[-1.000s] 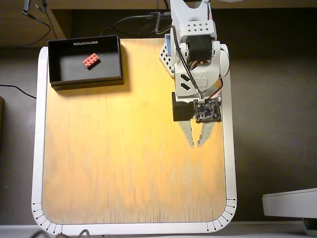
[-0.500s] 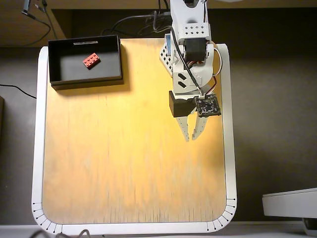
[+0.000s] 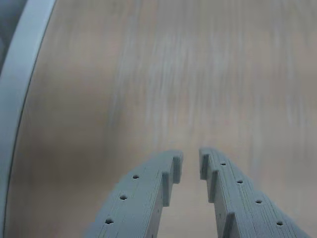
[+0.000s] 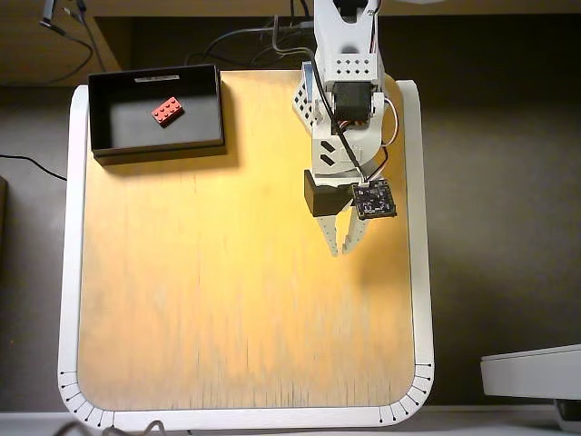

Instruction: Grasp a lego block and put it in the bin.

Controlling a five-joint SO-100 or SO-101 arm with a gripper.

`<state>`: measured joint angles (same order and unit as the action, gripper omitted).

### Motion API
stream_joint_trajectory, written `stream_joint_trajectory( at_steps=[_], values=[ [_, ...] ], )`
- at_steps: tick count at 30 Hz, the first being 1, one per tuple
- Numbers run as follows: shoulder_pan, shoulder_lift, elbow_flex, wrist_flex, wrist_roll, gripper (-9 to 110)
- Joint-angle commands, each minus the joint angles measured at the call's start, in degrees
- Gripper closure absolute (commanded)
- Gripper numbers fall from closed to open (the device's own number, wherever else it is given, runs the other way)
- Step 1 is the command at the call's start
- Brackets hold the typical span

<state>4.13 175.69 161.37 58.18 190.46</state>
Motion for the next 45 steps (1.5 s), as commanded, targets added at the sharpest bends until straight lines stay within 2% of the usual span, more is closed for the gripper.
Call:
stream_joint_trajectory(
  at_steps=[1, 27, 38, 45],
  values=[
    [0.6, 3.3, 1.2, -2.0, 0.5, 101],
    [2.0, 12.4, 20.4, -1.7, 1.5, 101],
    [-0.7, 13.2, 20.4, 9.2, -7.8, 101],
    [-1.5, 13.2, 20.4, 16.7, -9.8, 101]
  ],
)
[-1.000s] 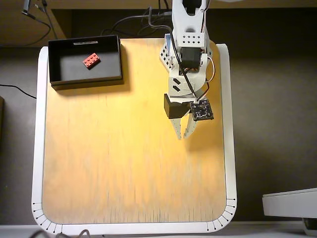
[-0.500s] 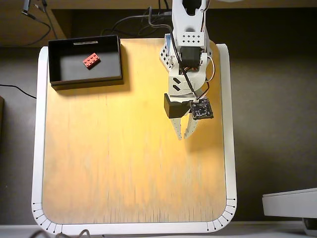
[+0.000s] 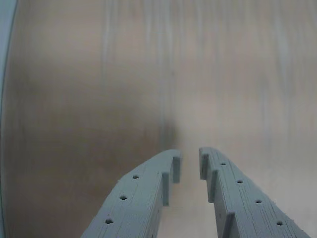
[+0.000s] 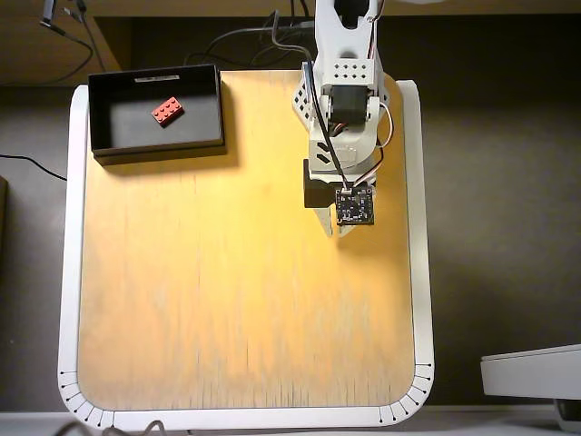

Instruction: Grasp a lego block and put it in the bin.

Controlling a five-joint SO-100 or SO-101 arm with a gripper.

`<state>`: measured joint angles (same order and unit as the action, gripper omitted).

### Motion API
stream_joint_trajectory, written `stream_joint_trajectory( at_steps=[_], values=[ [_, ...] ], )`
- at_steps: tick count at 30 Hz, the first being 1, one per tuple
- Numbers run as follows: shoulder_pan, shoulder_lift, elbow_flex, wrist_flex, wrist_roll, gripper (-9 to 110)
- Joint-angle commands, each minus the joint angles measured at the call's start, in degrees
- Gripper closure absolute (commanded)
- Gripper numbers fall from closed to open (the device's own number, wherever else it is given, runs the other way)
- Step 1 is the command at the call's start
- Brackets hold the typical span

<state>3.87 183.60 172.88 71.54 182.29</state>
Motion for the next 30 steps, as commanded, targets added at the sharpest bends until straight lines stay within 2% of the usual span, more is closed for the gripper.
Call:
stream_joint_trajectory(
  at_steps=[1, 3, 7, 12, 19, 30],
  values=[
    [-1.4, 5.3, 8.9, 3.8, -3.3, 101],
    [-1.5, 5.3, 8.9, 4.0, -6.4, 101],
    [-1.5, 5.3, 9.0, 4.0, -0.8, 101],
    [-1.5, 5.3, 9.0, 4.0, 1.0, 101],
    [-1.5, 5.3, 9.0, 4.0, -5.8, 101],
    [-2.0, 5.3, 9.0, 4.0, -5.8, 101]
  ],
)
